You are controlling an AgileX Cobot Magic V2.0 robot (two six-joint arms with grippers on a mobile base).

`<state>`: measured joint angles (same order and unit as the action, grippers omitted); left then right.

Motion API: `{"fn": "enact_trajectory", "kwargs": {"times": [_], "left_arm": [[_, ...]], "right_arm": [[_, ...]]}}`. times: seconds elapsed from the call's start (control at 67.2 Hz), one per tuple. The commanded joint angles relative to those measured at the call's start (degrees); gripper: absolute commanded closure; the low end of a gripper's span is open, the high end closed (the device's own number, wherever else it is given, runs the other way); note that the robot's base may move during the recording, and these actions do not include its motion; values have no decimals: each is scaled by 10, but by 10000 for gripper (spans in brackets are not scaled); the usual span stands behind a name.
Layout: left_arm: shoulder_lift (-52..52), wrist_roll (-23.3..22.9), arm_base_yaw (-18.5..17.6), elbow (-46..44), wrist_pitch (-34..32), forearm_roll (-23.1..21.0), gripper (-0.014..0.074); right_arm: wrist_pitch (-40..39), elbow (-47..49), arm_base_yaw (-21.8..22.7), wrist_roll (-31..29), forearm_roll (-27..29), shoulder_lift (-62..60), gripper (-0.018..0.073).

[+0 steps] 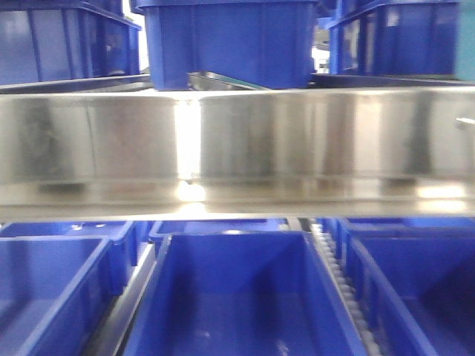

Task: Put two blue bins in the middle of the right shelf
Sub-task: 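Back the base away from the shelf holding the bin in both grippers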

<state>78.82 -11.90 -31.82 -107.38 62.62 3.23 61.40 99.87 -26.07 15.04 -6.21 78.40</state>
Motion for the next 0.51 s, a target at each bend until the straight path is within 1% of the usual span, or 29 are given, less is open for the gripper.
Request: {"fn": "enact_trajectory", "kwargs": {"times": [0.0,0.491], "left_arm": [[-7,7,-5,-7,-40,-39,707],[-7,7,-5,-7,-40,-39,707]], "right_arm": [[-37,7,-2,-10,9,-2,712],[-37,7,-2,-10,9,-2,712]]}}
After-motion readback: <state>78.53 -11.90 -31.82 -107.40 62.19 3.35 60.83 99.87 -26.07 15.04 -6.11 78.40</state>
